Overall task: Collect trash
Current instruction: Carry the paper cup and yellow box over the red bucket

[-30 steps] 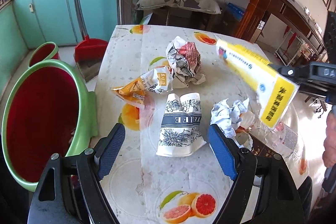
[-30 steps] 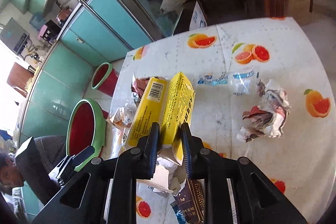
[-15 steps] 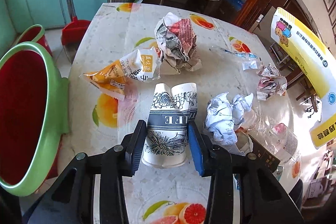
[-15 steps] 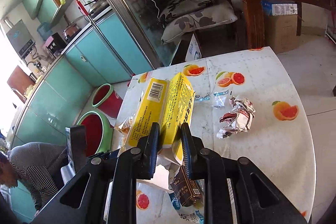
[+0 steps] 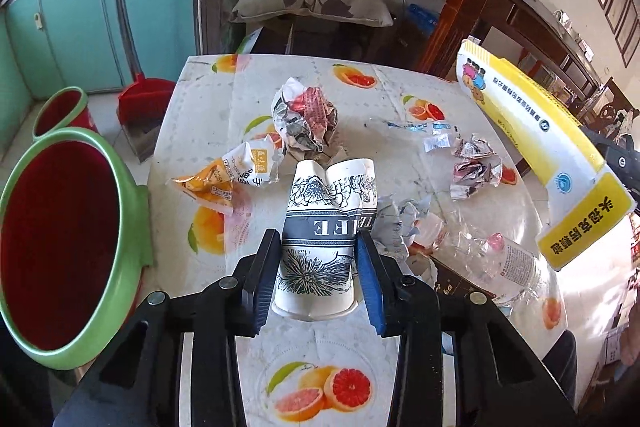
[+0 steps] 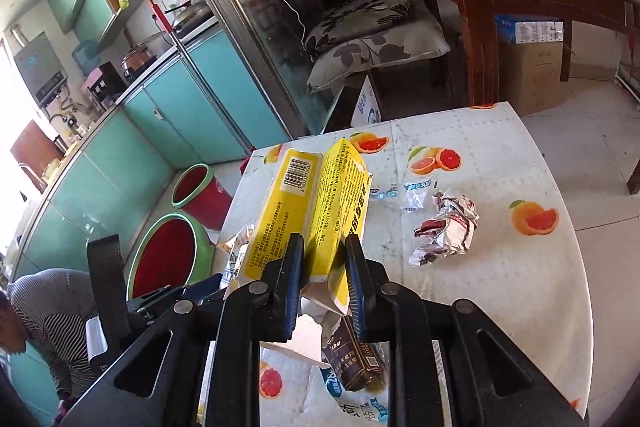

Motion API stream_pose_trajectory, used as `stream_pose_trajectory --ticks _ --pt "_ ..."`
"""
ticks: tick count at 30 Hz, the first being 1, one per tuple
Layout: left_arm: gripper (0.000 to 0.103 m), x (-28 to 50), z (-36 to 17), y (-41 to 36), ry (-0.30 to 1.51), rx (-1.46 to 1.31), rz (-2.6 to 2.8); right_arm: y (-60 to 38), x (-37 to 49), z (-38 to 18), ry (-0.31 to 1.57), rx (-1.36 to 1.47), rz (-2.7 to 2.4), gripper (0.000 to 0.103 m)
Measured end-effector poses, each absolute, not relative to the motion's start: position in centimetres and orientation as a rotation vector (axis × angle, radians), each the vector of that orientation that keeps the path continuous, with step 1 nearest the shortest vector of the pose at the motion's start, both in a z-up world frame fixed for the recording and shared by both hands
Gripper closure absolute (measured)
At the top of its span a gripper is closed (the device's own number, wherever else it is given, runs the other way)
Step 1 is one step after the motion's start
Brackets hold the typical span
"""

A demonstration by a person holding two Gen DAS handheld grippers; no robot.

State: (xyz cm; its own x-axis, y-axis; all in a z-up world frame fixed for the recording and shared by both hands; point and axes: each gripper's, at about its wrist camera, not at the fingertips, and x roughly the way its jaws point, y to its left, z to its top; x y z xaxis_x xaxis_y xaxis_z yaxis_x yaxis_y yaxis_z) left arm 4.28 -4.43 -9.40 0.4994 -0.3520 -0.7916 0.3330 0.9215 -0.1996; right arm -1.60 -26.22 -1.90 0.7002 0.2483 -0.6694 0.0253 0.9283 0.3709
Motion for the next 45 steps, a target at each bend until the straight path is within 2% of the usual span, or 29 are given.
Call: stream_pose_trajectory --ticks 14,28,38,45 --pt "0.066 3.5 -7.7 -1.1 0.915 -0.038 -0.356 -22.9 -1.1 -1.4 0.793 0.321 0.179 0.085" --pt "0.065 4.5 -7.3 5.8 0.892 -0.110 -0.251 -13.6 1.5 -1.2 0.826 0.223 0.314 0.085" --pt "0.065 5.6 -9.3 14.5 0.913 -0.191 -0.038 -5.2 4.9 -4.7 0.929 0.199 0.462 0.085" --pt "0.065 5.8 -11.1 17.2 0.936 -0.221 0.036 -0.7 6.9 -8.0 1.011 0.175 0.510 0.084"
